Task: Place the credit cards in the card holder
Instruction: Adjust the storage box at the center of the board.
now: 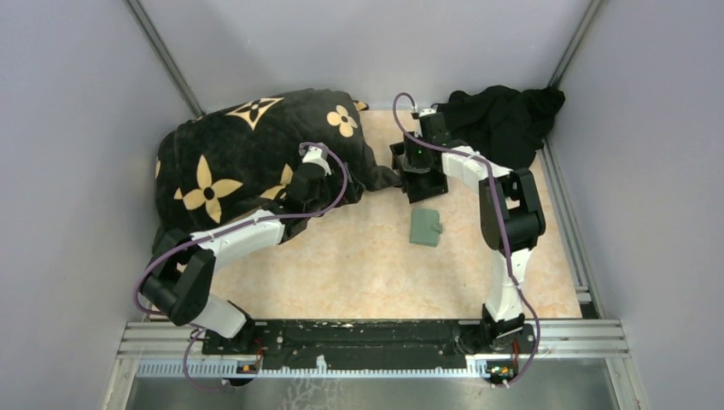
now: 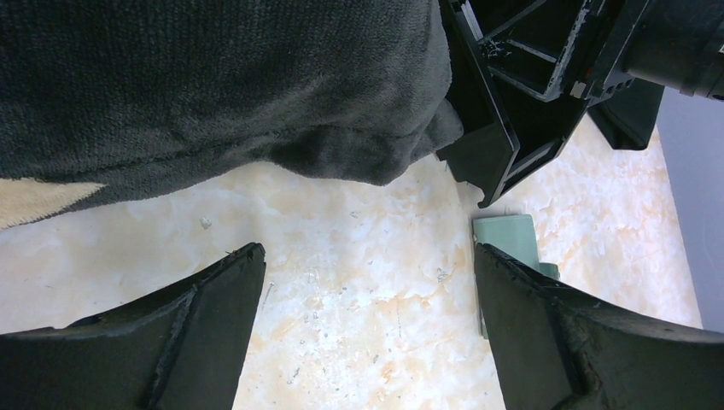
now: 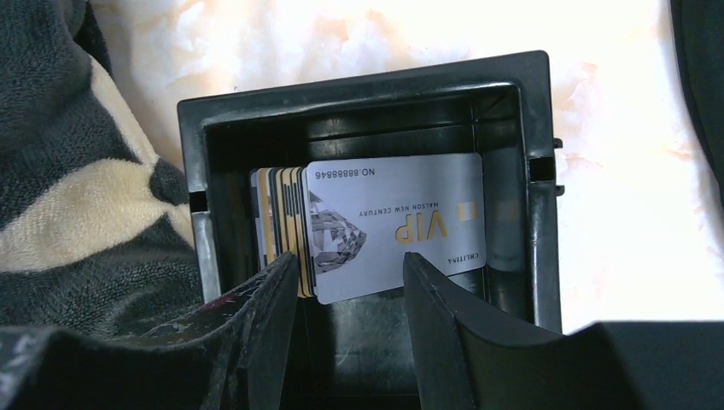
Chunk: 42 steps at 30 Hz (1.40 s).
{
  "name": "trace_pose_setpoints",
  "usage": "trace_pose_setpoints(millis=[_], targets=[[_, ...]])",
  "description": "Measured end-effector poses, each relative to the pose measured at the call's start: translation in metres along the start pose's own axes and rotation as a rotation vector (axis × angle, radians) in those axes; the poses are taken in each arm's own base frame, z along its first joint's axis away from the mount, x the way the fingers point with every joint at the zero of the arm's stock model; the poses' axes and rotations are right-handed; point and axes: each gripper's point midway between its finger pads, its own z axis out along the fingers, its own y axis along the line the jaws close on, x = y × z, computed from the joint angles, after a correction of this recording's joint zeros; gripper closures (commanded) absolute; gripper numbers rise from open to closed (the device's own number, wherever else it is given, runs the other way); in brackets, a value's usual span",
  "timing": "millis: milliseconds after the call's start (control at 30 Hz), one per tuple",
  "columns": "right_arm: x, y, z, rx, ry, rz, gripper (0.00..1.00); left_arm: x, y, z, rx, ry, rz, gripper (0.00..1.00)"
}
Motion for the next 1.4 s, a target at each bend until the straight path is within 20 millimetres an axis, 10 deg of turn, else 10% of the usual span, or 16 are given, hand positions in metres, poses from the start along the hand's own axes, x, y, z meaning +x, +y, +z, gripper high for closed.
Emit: trace_pose_setpoints(millis=[1400], targets=[[-0.004, 0.02, 0.006, -0.159, 0.013, 0.08, 0.63, -0.002, -0.011, 0.002, 0.046, -0.007, -0.045, 0.05]])
